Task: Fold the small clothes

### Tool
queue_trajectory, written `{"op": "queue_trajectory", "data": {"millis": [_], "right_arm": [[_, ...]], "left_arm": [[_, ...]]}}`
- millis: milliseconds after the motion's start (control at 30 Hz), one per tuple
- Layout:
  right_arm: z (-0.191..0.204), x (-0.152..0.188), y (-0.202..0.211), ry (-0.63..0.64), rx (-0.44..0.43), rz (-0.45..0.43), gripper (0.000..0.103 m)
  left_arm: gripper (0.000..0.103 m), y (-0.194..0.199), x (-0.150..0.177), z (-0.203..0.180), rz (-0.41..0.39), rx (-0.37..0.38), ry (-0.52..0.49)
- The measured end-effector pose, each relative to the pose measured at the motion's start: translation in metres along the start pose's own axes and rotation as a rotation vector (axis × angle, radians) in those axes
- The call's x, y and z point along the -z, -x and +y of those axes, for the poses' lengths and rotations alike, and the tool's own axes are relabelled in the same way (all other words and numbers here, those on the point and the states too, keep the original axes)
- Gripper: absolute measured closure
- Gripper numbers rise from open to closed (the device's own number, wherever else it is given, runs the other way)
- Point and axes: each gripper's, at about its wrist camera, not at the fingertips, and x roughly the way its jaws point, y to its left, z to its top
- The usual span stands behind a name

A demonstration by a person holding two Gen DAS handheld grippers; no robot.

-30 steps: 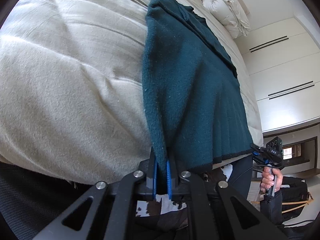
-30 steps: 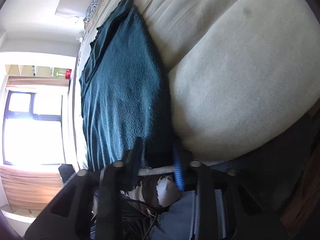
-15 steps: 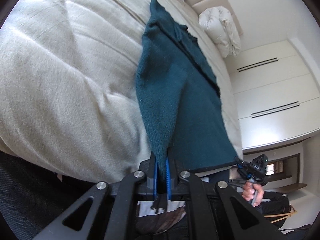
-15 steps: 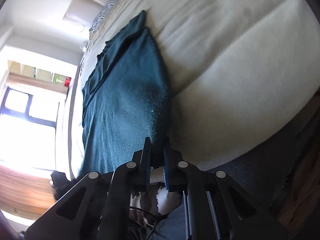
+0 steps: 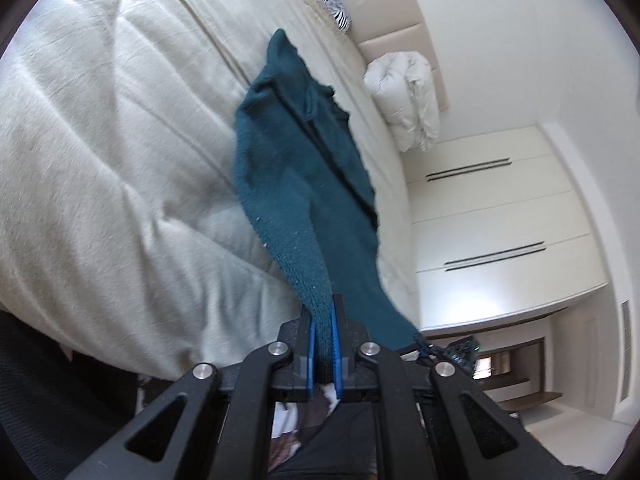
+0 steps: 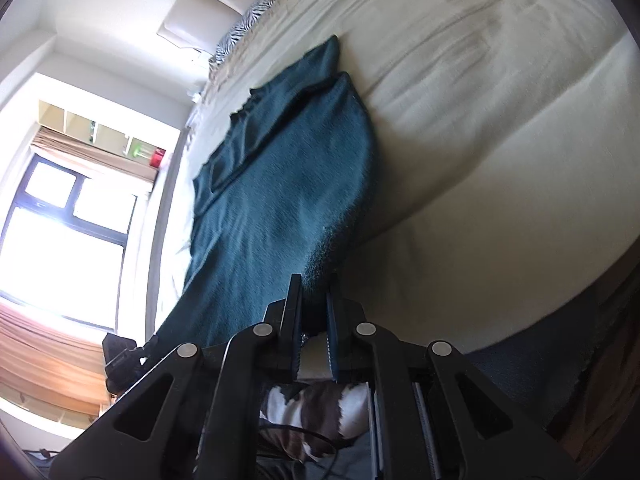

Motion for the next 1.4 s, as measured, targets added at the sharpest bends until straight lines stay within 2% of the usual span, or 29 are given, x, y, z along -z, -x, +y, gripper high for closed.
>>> {"op": "queue_trajectory", "data": {"millis": [200, 467, 767, 1067, 1400], "right_arm": [[0.011, -0.025, 0.004, -0.006, -0.028, -0.064, 0.094], [0.027, -0.076, -0.015, -0.026, -0.026, -0.134, 0.094], [0.039, -0.126, -0.047, -0.02, 0.016, -0.179, 0.094], [0.057, -0.173, -0.073, 0.042, 0.085, -0.218, 0.094], [0.069, -0.22, -0.118, 0.068, 0.135, -0.219, 0.094]], "left_arm": [[0.095, 0.004, -0.022, -0.001, -0.045, 0.076, 0.062], [0.095, -0.007, -0.065, -0.018, -0.1, 0.122, 0.062], [0.095, -0.027, -0.117, -0.014, -0.136, 0.129, 0.085], [0.095, -0.049, -0.168, -0.029, -0.153, 0.127, 0.053], [0.095, -0.077, -0.208, -0.019, -0.162, 0.116, 0.085]]}}
